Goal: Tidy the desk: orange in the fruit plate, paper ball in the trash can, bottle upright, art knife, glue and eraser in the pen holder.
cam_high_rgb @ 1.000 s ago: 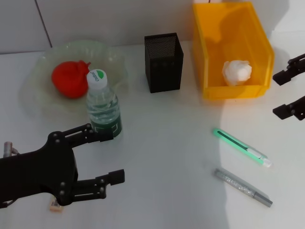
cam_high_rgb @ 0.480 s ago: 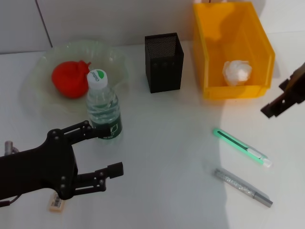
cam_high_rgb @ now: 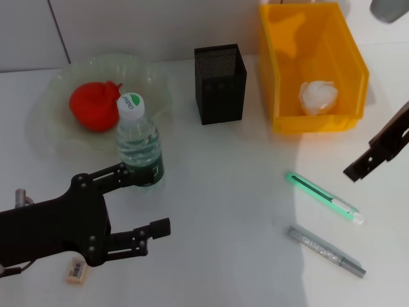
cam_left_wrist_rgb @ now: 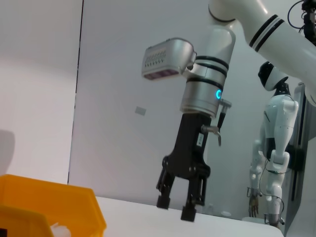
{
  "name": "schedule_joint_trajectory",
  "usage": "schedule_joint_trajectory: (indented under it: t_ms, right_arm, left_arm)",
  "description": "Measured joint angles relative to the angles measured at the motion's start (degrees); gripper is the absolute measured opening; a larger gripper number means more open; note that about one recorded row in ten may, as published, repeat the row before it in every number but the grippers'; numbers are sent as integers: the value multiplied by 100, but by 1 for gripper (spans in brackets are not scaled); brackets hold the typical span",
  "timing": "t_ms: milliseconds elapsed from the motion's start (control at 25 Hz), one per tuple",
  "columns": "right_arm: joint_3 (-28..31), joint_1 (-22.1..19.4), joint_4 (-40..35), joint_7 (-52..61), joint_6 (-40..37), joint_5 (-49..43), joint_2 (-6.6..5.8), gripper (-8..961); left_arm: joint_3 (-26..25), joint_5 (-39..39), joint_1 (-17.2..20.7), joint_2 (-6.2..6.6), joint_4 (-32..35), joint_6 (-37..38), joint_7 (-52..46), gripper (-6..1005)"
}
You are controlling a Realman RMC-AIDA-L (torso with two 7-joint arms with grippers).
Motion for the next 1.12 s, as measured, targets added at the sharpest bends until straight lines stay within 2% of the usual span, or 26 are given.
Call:
schedule_joint_trajectory:
  t_ms: [120,360,520,880,1120]
  right_arm:
    - [-359,-176,329,91,397,-4,58,804]
    - [-593,-293,1023,245,1069,-7,44,803]
    - [-631,-314,1155,248,1177,-17,45,802]
    - [-756,-414,1452,196,1646,-83,54,803]
    - [-1185,-505,1520,218,1883,-157,58,803]
  left_arm:
    - [0,1,-4,-3,-44,-34,64,815]
    - [-1,6,-45,-4,-175,-93,144,815]
    - [-9,14,-150,-1,-425,-96,223,815]
    - [-7,14,-154,0,-478,-104,346,815]
    - [35,14,-152,0,-482,-93,373,815]
